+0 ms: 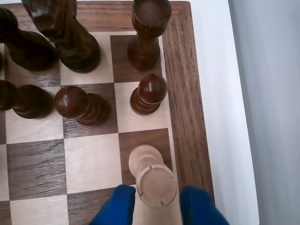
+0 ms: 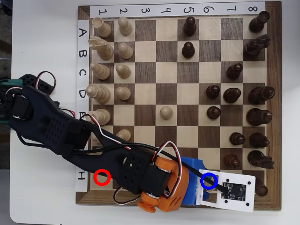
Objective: Move the piece to destination
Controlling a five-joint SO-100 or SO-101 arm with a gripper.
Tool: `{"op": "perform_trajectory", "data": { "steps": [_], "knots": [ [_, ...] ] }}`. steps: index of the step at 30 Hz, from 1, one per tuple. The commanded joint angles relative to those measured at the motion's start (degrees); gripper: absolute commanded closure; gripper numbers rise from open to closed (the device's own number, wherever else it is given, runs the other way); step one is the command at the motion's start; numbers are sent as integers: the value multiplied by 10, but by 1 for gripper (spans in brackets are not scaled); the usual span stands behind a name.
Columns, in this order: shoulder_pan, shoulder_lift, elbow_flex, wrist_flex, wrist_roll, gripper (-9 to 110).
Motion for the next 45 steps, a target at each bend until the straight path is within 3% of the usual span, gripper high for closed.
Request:
{"op": "perform_trajectory", "data": {
  "steps": [1, 8, 14, 18, 21, 27, 34, 39, 45],
  "knots": [
    [-22, 103, -28, 11, 28, 78],
    [-29, 194, -12, 86, 18, 76],
    [-34, 388, 25, 134, -22, 88],
    [-20, 518, 45, 138, -96, 100],
    [13, 627, 118, 127, -199, 101],
    [180, 837, 393, 91, -497, 101],
    [401, 1045, 698, -42, -708, 101],
    [556, 1235, 1010, -148, -807, 101],
    [689, 1413, 1262, -164, -845, 101]
  ]
}}
